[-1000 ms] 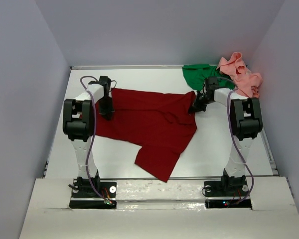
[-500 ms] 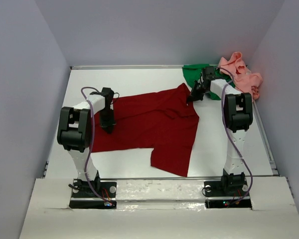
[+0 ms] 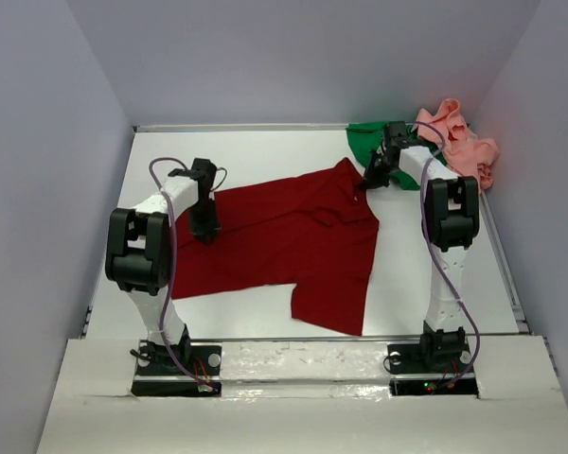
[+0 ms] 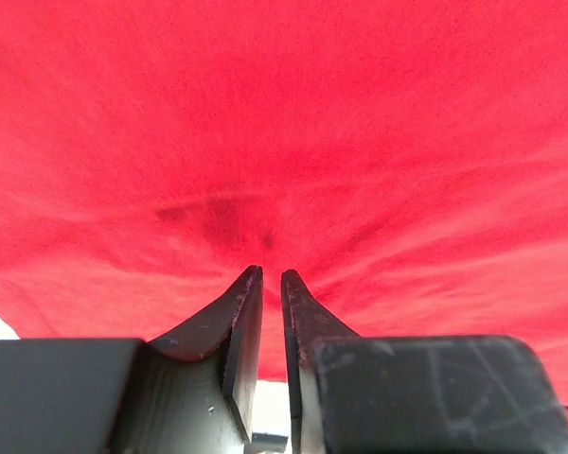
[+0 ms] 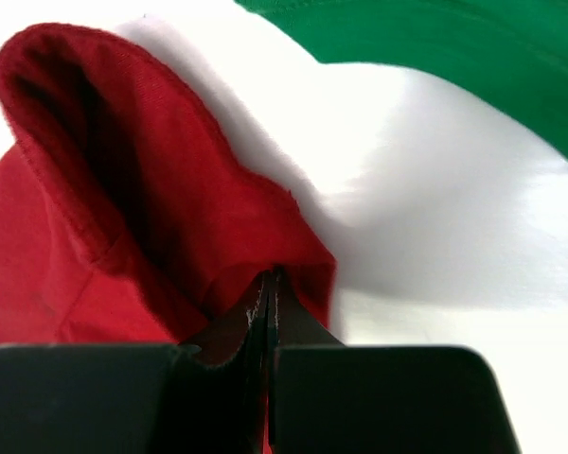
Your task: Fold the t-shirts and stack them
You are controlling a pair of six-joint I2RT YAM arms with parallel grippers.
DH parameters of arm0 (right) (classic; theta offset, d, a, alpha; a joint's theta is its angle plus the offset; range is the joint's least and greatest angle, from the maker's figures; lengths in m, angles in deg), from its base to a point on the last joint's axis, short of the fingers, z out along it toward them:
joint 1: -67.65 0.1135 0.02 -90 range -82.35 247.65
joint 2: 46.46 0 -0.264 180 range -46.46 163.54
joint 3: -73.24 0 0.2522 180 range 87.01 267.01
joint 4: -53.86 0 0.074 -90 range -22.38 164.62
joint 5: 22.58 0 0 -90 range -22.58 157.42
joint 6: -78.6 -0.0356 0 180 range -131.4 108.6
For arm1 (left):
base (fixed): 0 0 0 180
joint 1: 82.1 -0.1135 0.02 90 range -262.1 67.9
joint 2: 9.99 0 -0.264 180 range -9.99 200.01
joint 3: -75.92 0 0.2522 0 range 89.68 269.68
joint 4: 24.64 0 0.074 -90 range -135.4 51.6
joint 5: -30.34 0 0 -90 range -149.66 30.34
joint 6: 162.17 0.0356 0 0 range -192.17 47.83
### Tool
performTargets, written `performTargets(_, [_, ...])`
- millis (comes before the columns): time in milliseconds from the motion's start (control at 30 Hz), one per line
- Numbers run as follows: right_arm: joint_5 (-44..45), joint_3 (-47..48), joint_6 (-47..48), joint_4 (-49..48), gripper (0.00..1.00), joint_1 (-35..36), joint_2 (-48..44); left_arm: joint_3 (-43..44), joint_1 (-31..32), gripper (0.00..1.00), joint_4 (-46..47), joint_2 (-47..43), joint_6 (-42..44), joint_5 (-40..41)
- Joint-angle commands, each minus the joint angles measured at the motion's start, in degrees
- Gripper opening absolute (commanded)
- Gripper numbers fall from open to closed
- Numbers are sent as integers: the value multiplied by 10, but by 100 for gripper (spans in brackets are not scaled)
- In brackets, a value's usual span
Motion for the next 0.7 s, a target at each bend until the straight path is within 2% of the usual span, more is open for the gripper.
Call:
performTargets(0, [32,1,24,18,0,3,-80,72,0,25,-12,-23,-5,19])
performTargets(100, [-1,-18,26,20,0,3,-136,130,-1,25,-28,-18,-4,24])
performTargets(267, [-74,-68,8,21,0,3,-222,169,-1,25,-36,-15,-7,28])
performTargets(333, [-130,-101,1,21,0,3,-232,176,-2,25,-33,-11,-7,22])
performTargets(467, [-178,-164,12,20,0,30,-250,175,-14,25,1,-5,-16,-12])
performTargets(500, [-182,-175,18,17,0,46,-255,173,-25,25,6,-3,-18,-41])
performTargets(667, [-223,-208,57,13,0,112,-252,159,-83,25,45,1,-25,-83])
